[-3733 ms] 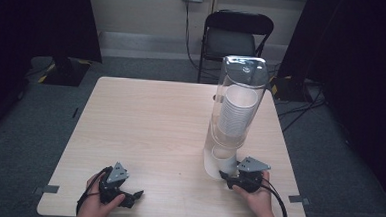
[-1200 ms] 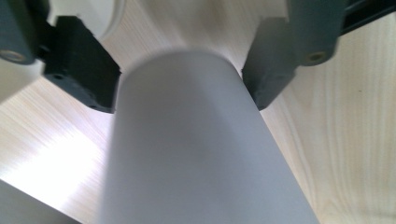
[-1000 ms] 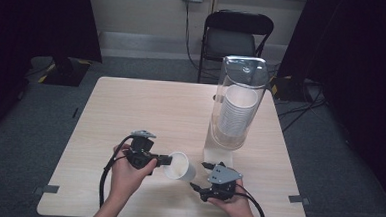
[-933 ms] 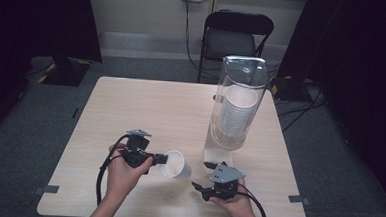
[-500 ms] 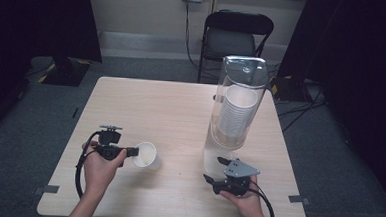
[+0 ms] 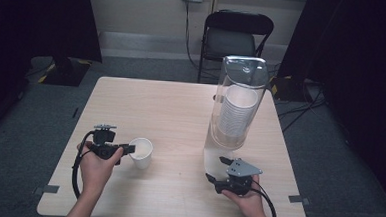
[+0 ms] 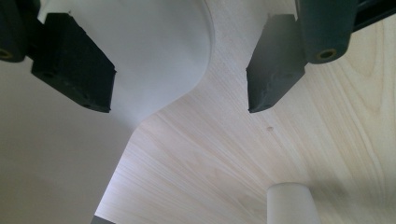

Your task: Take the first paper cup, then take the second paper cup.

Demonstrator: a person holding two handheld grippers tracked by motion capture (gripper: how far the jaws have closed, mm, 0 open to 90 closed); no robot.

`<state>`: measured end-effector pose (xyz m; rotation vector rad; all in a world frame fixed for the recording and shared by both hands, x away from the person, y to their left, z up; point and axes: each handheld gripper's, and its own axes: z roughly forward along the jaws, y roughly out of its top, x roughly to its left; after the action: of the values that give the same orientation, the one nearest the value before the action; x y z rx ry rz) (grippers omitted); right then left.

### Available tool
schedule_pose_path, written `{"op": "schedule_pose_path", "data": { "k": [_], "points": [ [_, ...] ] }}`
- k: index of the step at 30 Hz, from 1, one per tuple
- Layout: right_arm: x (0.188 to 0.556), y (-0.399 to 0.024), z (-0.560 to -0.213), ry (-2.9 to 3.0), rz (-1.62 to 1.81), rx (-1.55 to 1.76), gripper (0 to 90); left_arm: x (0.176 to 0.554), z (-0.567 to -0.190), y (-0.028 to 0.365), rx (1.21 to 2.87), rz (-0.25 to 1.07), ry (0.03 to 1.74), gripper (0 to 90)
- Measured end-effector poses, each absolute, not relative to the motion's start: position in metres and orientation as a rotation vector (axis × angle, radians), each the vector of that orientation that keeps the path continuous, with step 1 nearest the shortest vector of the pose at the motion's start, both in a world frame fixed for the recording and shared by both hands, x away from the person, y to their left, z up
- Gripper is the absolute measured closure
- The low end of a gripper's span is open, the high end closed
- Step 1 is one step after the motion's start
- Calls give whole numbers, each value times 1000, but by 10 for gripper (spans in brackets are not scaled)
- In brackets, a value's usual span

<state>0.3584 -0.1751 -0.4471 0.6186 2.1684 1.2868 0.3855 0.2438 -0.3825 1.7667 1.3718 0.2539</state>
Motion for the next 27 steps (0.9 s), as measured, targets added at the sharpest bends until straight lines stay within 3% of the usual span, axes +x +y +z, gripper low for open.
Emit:
{"op": "schedule_pose_path", "data": {
  "k": [9, 16, 27],
  "points": [
    [360, -184, -446, 2154, 1273, 658, 233, 363, -372, 251, 1780, 317, 1182, 419],
    [364, -195, -442, 2083, 1263, 743, 231, 336, -386, 268, 1851, 402, 1027, 228],
    [372, -213, -423, 1961, 1305, 842, 232, 320, -445, 279, 1975, 393, 965, 178]
  ]
}}
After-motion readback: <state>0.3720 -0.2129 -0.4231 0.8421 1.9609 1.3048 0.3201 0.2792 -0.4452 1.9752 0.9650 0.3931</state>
